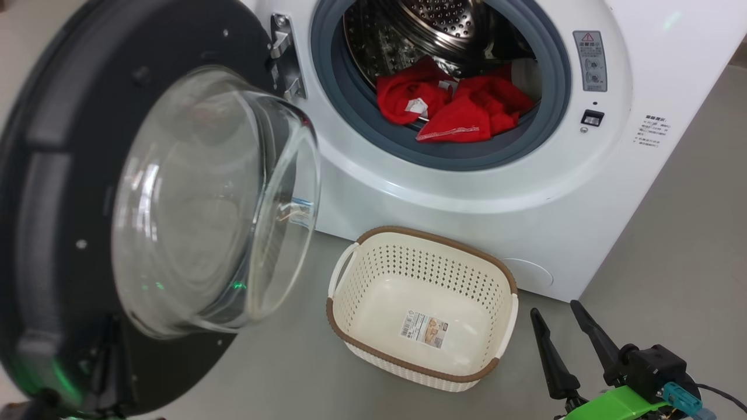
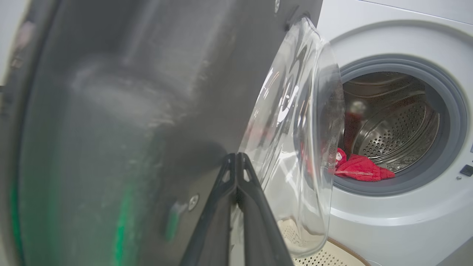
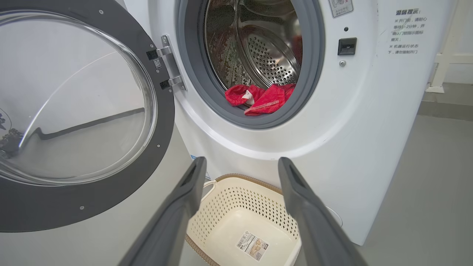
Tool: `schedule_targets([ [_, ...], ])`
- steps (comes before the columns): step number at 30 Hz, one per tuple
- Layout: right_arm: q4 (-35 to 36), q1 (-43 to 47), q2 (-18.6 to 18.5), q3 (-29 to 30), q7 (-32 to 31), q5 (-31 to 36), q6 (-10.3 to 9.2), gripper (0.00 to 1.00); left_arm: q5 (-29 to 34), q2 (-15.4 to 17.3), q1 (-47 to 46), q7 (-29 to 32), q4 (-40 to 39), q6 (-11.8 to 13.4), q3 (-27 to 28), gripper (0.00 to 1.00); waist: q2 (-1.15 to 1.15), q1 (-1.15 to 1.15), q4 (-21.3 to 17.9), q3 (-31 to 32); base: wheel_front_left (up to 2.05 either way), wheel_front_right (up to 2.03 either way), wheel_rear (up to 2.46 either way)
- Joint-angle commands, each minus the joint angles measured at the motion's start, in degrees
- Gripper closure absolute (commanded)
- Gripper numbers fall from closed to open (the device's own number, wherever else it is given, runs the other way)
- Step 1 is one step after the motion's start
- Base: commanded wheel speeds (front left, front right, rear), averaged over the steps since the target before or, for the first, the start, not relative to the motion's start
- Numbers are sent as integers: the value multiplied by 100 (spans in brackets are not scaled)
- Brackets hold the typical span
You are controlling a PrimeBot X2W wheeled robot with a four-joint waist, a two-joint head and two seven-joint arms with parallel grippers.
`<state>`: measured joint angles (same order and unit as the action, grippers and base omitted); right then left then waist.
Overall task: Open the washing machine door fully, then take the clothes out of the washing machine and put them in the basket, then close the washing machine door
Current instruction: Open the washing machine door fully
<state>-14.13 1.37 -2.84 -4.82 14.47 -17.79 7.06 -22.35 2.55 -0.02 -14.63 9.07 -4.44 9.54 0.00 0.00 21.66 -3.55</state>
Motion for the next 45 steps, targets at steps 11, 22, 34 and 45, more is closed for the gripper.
schedule_targets([
  [11,131,-281,-4,-162,52,22,43,0,-17,439,-835,-37,405,-62,1222,100,0,0,-143,-195,0,0,0],
  [22,144,-456,-4,-110,52,124,43,0,163,896,-1479,-37,1114,-201,1951,100,0,0,-306,-497,0,0,0],
  [34,164,-604,-4,-81,52,202,43,0,393,1363,-2178,-37,1910,-289,2399,100,0,0,-417,-713,0,0,0],
  [45,138,-648,-4,-93,52,209,43,0,479,1664,-2454,-37,2368,-303,2346,100,0,0,-472,-705,0,0,0],
])
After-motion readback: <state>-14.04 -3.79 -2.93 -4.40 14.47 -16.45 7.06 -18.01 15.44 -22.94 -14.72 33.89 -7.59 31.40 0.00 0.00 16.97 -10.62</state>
